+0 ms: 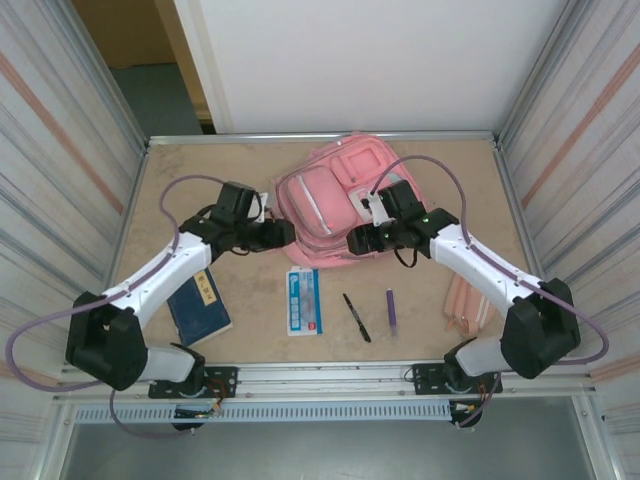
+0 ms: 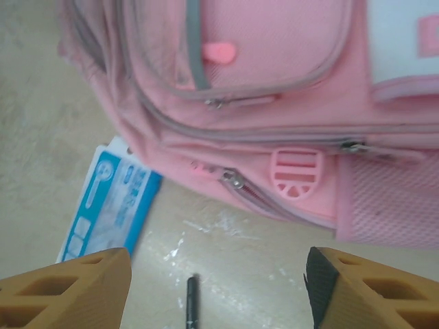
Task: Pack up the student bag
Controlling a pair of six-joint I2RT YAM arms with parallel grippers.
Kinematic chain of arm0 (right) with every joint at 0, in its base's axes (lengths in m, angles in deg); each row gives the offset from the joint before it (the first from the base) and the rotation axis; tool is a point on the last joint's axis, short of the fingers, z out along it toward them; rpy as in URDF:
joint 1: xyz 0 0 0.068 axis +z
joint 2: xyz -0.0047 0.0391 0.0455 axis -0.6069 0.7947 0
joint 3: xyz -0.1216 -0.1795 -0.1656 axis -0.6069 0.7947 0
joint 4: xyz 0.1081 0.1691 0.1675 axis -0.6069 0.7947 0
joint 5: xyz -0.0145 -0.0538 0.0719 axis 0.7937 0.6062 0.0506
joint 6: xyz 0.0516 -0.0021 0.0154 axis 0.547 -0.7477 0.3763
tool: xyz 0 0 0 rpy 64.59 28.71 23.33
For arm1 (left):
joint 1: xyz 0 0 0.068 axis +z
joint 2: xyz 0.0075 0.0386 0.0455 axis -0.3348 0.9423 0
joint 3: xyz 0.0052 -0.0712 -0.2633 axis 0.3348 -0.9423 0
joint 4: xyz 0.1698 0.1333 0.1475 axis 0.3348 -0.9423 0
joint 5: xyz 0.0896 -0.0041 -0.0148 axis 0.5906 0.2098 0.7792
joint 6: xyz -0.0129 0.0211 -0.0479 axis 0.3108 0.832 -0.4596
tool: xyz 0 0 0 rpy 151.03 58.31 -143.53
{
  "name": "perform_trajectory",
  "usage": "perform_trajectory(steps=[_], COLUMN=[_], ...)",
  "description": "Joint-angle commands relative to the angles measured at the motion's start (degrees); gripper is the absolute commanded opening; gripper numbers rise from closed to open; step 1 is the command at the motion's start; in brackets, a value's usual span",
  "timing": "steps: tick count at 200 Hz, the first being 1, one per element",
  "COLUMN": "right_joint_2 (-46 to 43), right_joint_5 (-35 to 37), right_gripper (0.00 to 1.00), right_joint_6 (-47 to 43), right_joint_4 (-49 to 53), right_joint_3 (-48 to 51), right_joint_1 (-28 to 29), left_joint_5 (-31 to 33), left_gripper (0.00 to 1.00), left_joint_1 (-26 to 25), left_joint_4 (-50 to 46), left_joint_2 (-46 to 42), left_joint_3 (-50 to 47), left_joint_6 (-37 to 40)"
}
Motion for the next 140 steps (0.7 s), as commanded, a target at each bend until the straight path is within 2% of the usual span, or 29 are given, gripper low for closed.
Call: perform_trajectory(steps=[1, 26, 48, 77, 99, 127, 140], right_joint_2=[-0.8, 4.2, 8.0, 12.7, 15.4, 20.7, 22.9], right_joint_5=[3.6, 0.2, -3.5, -0.9, 4.3, 9.0, 9.1], right_gripper=[0.68, 0.63, 0.62, 0.62, 0.63, 0.62, 0.61], right_joint_6=[2.4, -0.3, -6.9, -21.6, -34.3, -39.3, -43.2], right_joint_4=[-0.3, 0.8, -1.4, -3.0, -3.7, 0.3, 1.5], right_joint_3=[3.2, 1.4, 0.2, -2.4, -3.8, -9.0, -10.1], right_joint_1=[-2.2, -2.2, -1.1, 2.5, 5.5, 4.5, 4.1], left_joint_5=[-2.0, -5.4, -5.9, -4.0, -4.7, -4.5, -4.9], left_gripper=[0.46, 0.42, 0.38, 0.38, 0.38, 0.38, 0.40], left_joint_1=[-6.6, -8.9, -10.3, -9.4, -7.8, -5.9, -5.5], left_joint_4=[-2.5, -0.5, 0.0, 1.8, 1.5, 2.8, 3.2], left_joint_2=[9.1, 13.9, 16.2, 14.1, 12.3, 9.6, 8.8], left_joint_3=[5.2, 6.8, 8.3, 5.5, 3.7, 0.0, -1.0], left_joint_6=[4.5, 2.6, 1.8, -0.7, -0.6, -1.6, -1.3])
